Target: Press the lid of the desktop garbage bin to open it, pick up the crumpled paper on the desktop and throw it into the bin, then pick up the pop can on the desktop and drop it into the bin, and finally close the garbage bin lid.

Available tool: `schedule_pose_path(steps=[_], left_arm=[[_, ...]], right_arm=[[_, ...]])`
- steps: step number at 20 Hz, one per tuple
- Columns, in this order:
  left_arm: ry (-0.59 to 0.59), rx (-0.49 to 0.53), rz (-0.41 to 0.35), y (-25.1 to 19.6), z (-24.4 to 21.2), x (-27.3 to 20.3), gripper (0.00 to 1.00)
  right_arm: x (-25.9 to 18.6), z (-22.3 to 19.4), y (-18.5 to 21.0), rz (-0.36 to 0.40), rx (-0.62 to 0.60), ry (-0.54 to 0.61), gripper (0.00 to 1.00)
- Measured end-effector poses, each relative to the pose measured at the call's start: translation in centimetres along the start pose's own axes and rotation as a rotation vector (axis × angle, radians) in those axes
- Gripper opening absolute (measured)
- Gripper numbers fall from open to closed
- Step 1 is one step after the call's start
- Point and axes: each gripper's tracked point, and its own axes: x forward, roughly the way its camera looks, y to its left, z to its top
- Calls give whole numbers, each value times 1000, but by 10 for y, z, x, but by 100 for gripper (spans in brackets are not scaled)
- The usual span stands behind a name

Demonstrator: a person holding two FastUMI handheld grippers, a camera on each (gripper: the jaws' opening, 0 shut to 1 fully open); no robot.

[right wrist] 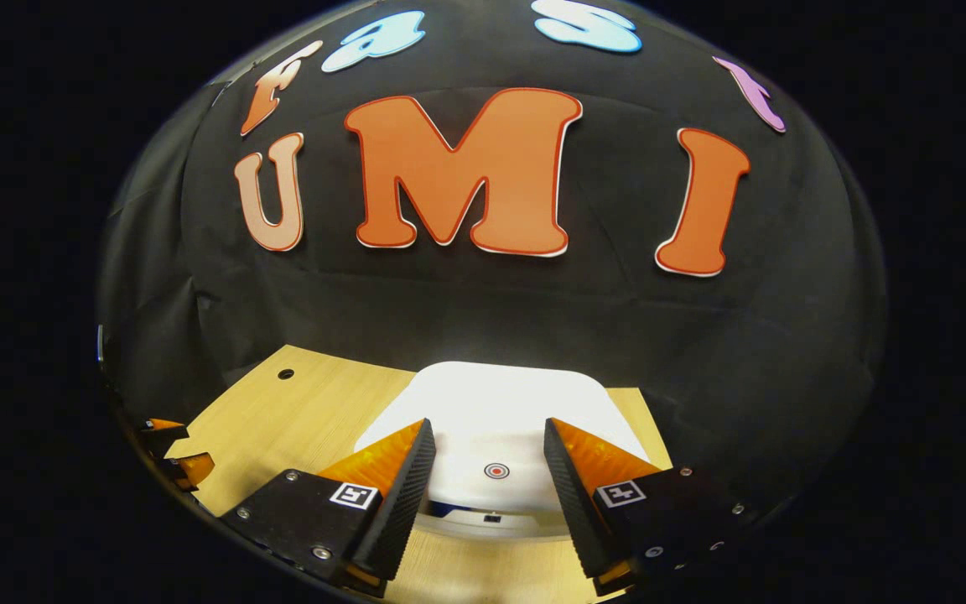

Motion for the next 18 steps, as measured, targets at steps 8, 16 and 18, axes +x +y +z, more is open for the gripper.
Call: schedule_pose_path(steps=[8, 16, 18], left_arm=[[20, 35, -46, -16, -6, 8, 97], [17, 62, -80, -30, -7, 7, 98], [13, 59, -81, -29, -6, 8, 97]], right_arm=[[-10, -35, 4, -25, 34, 5, 80], [-14, -43, 7, -41, 44, -9, 80], [-16, -44, 8, -40, 47, -16, 78]])
